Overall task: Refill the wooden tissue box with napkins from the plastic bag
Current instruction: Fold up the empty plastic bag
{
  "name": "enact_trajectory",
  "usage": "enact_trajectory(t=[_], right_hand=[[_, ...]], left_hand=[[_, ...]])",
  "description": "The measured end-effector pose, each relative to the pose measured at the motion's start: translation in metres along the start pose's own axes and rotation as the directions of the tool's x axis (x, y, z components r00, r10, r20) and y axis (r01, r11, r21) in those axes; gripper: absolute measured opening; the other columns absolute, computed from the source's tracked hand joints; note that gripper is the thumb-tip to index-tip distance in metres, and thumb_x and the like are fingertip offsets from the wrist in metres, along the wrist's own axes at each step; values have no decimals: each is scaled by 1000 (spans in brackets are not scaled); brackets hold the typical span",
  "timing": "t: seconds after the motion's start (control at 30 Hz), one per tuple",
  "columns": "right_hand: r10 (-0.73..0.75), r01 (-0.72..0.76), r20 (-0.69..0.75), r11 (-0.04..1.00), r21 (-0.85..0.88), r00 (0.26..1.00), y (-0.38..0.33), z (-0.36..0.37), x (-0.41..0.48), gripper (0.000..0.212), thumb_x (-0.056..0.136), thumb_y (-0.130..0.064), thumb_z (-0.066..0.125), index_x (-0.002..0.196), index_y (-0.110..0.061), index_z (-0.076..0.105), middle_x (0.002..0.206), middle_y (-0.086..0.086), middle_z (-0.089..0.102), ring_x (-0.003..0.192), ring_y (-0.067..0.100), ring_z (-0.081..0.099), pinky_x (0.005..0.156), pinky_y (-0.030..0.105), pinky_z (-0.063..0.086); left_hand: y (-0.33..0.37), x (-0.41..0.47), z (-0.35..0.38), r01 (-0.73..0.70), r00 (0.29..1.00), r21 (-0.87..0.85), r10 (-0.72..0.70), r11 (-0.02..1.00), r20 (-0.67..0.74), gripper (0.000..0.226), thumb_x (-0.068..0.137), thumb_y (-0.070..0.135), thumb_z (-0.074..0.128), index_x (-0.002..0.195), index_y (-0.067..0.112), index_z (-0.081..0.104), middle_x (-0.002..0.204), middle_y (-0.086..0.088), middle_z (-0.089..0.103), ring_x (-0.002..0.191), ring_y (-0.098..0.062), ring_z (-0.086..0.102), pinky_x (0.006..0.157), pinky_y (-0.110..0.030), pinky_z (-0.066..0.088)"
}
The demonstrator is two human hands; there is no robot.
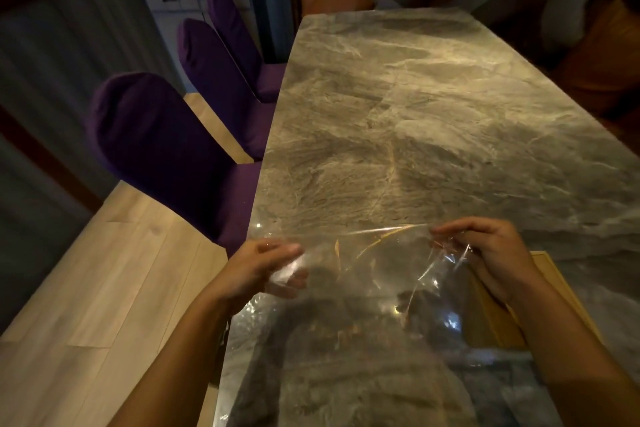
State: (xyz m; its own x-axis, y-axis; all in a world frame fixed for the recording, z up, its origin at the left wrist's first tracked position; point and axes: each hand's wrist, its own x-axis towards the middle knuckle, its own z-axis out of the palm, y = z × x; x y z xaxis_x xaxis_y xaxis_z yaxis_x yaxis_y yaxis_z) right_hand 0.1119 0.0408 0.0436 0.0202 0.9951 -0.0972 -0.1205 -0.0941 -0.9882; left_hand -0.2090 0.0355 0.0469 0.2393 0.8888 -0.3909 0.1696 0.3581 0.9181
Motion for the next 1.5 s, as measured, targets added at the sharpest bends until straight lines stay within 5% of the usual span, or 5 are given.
enact_trajectory(t=[0.47, 0.63, 0.9, 1.13, 1.5], right_hand=[[20, -20, 15, 999, 49, 1000, 2, -10, -1, 85, 21, -47, 91, 91, -7, 64, 63, 10, 74, 52, 15, 69, 49, 22, 55], [-58, 48, -104, 994, -97, 993, 1, -14, 2, 9, 76, 2, 68, 78, -7, 65, 62, 2, 74, 51, 10, 67, 49, 18, 53], [-6, 183, 223, 590, -787, 975, -30, -14, 2, 51, 71, -29, 77, 115, -38, 54, 123, -11, 54, 115, 6, 48, 99, 28, 38], [120, 311, 497, 648, -695, 859, -44, 37, 9, 23, 76, -17, 73, 97, -24, 66, 87, -12, 66, 81, -3, 61, 74, 18, 48], [-154, 172, 118, 971, -168, 981, -39, 17, 4, 10, 75, 5, 64, 78, -5, 67, 62, 7, 73, 58, 18, 69, 55, 24, 56]], left_hand=[[21, 8, -2, -192, 953, 45, 198, 980, -231, 10, 86, 4, 57, 88, 2, 66, 67, -6, 71, 57, -19, 69, 49, -28, 57], [35, 10, -4, -283, 928, 166, 314, 945, -203, 12, 86, 4, 57, 88, 3, 69, 73, -11, 69, 54, -15, 65, 49, -27, 56], [64, 5, 16, -372, 917, 417, 398, 829, 27, 13, 88, 5, 55, 85, 12, 66, 76, -5, 68, 60, -13, 68, 53, -24, 57], [93, 2, 44, -504, 858, 555, 456, 661, 236, 10, 89, 8, 56, 91, 8, 66, 79, -1, 67, 68, -14, 68, 63, -25, 56], [48, 3, -6, -257, 957, -435, 290, 863, 10, 84, 61, 68, 66, 127, 19, 51, 107, -5, 69, 98, -22, 65, 80, -39, 53]])
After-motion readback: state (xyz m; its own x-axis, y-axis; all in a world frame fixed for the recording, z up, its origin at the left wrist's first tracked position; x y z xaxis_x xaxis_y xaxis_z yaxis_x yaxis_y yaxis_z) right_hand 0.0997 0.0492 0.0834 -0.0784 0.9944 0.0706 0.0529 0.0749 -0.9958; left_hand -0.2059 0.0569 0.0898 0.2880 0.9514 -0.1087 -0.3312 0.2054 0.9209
